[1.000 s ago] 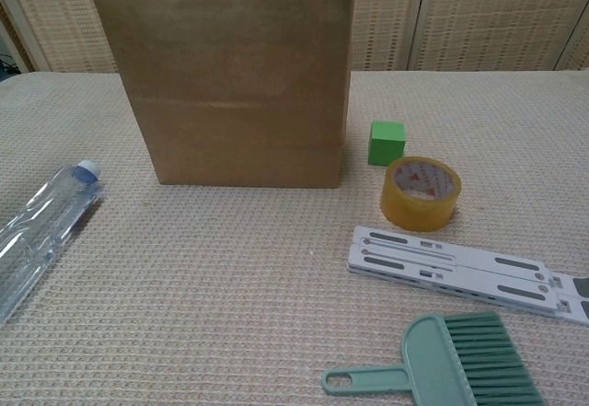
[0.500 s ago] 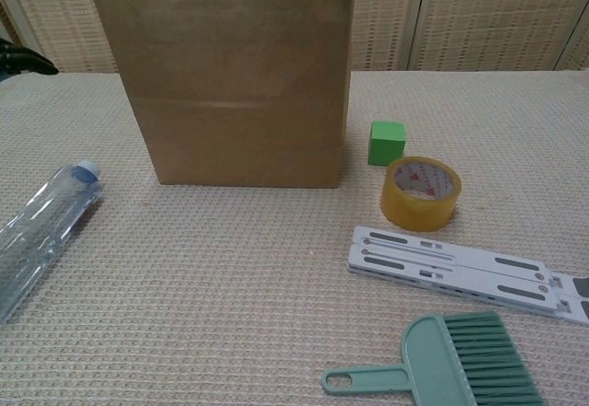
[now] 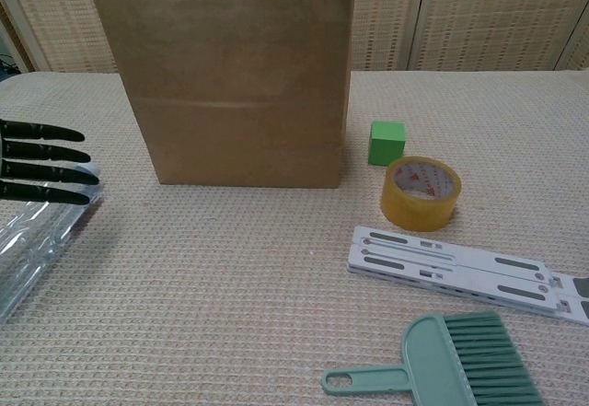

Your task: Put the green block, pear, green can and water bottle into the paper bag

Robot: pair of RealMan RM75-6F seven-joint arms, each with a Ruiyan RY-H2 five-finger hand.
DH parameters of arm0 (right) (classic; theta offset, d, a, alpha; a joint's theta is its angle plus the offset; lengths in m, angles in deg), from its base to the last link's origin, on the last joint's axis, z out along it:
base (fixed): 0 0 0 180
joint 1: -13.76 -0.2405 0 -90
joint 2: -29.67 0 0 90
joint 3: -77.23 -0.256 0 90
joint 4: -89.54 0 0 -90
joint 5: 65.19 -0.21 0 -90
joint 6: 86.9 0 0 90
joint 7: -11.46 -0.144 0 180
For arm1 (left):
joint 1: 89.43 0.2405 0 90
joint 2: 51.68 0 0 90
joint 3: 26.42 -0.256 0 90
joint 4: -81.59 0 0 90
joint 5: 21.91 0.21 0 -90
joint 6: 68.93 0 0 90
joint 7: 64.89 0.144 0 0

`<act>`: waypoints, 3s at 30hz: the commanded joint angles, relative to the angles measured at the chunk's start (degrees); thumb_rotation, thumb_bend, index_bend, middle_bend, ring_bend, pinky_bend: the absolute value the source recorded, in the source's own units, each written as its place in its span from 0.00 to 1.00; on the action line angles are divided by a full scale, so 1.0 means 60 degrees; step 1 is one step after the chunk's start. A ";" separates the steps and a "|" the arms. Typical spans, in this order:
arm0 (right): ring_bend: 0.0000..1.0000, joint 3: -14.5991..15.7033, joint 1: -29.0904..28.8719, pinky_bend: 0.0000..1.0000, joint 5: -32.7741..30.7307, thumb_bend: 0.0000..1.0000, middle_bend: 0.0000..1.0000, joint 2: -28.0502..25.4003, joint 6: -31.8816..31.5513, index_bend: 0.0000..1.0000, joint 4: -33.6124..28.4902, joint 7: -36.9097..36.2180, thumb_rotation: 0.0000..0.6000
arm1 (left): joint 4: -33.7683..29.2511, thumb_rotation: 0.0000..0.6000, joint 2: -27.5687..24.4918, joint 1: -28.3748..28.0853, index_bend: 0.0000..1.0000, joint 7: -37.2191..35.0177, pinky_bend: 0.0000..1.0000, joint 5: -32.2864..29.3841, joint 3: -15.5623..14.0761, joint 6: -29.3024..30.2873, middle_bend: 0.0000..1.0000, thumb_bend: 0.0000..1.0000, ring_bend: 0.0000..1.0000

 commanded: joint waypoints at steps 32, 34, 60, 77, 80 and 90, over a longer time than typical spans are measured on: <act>0.00 -0.0034 -0.0059 0.01 -0.0250 0.07 0.00 -0.0053 0.0258 0.00 -0.0169 0.0111 1.00 | 0.2725 1.00 0.1754 -0.0863 0.06 -0.0680 0.19 0.0526 -0.1834 -0.0851 0.05 0.43 0.03; 0.00 -0.0034 -0.0056 0.01 -0.0249 0.07 0.00 -0.0051 0.0254 0.00 -0.0173 0.0119 1.00 | 0.2849 1.00 0.1842 -0.0889 0.22 -0.0700 0.35 0.0597 -0.1952 -0.0849 0.19 0.50 0.15; 0.00 -0.0063 0.0000 0.01 -0.0213 0.07 0.00 -0.0002 0.0135 0.00 -0.0160 0.0202 1.00 | 0.1838 1.00 -0.0280 0.0376 0.62 -0.1055 0.72 -0.1883 -0.0714 0.2241 0.63 0.68 0.58; 0.00 -0.0070 0.0028 0.01 -0.0189 0.07 0.00 0.0036 0.0088 0.00 -0.0114 0.0311 1.00 | -0.3230 1.00 0.0157 0.0783 0.62 -0.3703 0.71 -0.7346 0.4014 0.3117 0.63 0.68 0.58; 0.00 -0.0063 0.0016 0.01 -0.0189 0.07 0.00 0.0021 0.0113 0.00 -0.0114 0.0286 1.00 | -0.4657 1.00 0.0479 0.0609 0.62 -0.4328 0.70 -0.8159 0.4919 0.3163 0.63 0.68 0.58; 0.00 -0.0041 -0.0032 0.01 -0.0204 0.07 0.00 -0.0059 0.0208 0.00 -0.0160 0.0151 1.00 | -0.7946 1.00 0.1258 0.0061 0.62 -0.4150 0.69 -0.9984 0.6173 0.2374 0.62 0.68 0.58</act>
